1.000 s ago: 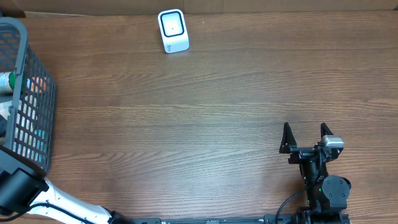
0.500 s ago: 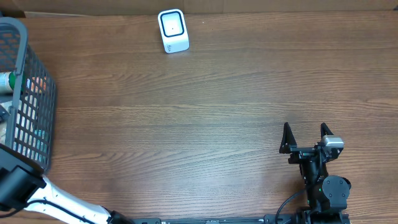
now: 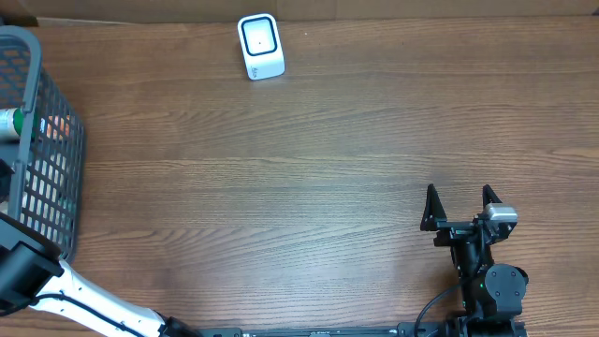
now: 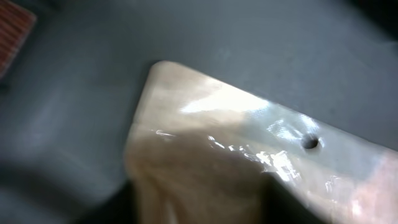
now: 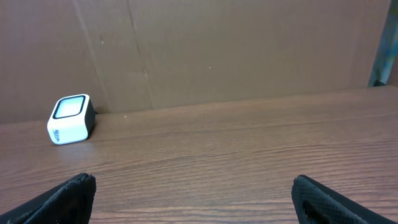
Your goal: Scan the item barcode
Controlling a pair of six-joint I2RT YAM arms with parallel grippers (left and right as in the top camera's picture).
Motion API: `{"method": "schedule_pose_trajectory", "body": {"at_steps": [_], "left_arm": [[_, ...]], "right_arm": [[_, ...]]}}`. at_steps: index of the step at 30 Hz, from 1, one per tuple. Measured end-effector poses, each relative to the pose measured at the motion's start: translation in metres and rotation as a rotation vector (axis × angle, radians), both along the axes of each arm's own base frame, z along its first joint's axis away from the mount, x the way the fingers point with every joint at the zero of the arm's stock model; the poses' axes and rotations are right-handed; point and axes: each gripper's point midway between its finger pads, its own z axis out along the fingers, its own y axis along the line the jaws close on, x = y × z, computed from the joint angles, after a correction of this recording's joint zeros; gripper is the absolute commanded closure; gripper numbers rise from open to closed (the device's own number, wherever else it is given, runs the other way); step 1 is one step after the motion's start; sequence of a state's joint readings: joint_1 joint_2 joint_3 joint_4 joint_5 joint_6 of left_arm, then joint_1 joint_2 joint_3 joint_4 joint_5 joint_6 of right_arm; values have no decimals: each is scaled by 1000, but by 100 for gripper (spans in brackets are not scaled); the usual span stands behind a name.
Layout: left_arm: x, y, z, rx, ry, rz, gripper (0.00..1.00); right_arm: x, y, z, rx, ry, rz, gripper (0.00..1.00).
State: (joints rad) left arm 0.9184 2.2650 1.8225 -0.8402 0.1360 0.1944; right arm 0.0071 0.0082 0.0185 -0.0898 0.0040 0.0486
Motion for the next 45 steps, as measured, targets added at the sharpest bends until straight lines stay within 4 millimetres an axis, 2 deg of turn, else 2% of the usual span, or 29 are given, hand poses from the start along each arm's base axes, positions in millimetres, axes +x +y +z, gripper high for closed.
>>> {"method": "schedule_pose_trajectory", "body": {"at_steps": [9,12,14,16,19,23,26,29,35,39,45], "left_arm": [[-2,-8,1,-54,6,17,96],[-3,-10,7,-80,13,58,96],[0,-7,18,-79,2,86,96],[6,1,36,-63,-29,119,96],[16,13,75,-16,-97,167,96],[13,9,115,10,-134,196,58],[5,2,125,2,-117,219,29],[1,-1,115,-16,-91,226,18],[-10,-13,59,-66,-23,205,5],[-15,-19,31,-76,3,166,3],[-16,-20,13,-55,5,122,1]], "right_arm": [[0,0,0,0,0,0,0],[0,0,0,0,0,0,1],[0,0,0,0,0,0,0],[0,0,0,0,0,0,0],[0,0,0,0,0,-1,0],[0,0,0,0,0,0,0],[0,0,0,0,0,0,0],[0,0,0,0,0,0,0],[0,0,0,0,0,0,0],[0,0,0,0,0,0,0],[0,0,0,0,0,0,0]]}}
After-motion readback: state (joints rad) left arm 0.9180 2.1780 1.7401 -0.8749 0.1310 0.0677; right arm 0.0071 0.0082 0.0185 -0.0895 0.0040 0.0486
